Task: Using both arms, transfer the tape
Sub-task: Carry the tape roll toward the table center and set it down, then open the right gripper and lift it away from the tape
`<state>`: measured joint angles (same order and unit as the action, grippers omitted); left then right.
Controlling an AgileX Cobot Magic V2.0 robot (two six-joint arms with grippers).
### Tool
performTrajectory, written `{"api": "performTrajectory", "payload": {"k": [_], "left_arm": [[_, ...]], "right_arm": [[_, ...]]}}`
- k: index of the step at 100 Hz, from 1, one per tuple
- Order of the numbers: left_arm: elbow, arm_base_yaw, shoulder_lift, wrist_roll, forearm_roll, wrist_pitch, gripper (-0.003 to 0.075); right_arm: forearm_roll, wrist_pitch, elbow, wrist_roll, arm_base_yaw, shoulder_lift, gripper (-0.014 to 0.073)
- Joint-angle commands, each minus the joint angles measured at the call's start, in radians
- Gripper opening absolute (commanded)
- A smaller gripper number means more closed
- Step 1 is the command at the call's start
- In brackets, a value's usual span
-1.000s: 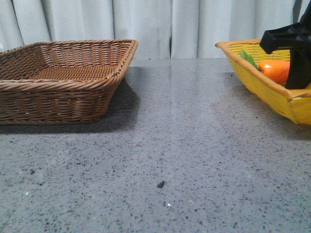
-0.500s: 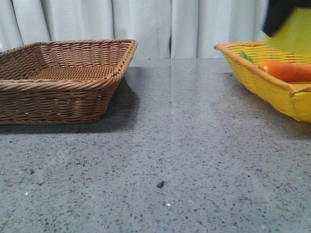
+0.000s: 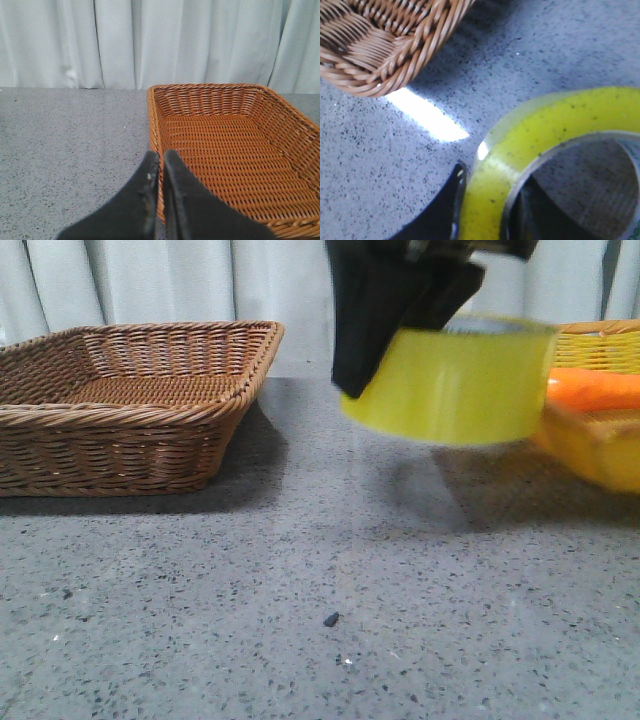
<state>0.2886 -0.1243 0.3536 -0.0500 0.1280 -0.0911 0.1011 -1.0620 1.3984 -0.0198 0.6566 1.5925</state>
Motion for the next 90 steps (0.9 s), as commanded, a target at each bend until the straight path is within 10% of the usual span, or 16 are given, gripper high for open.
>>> {"api": "performTrajectory", "payload": {"k": [1,35,58,90], "left_arm": [[0.037,0.003,0.016,0.010,0.011,0.079,-0.0021],[0.037,0.003,0.016,0.010,0.011,0.079,-0.0021],[0.039,-0.003,0.016,0.010,0.011,0.103,-0.0009],[0.088,-0.123,0.052,0.010,0.011,0.125,0.0443]], "right_arm": [[-0.004,0.044,0.039,0.014,-0.001,-0.005,-0.0064],[0.019,0.067,0.039,0.014,0.000,0.042,0.0225],[0.019,0.077,0.039,0.014,0.000,0.018,0.0251],[0.019,0.073,0.039,0.012,0.000,-0.180,-0.0058]]}}
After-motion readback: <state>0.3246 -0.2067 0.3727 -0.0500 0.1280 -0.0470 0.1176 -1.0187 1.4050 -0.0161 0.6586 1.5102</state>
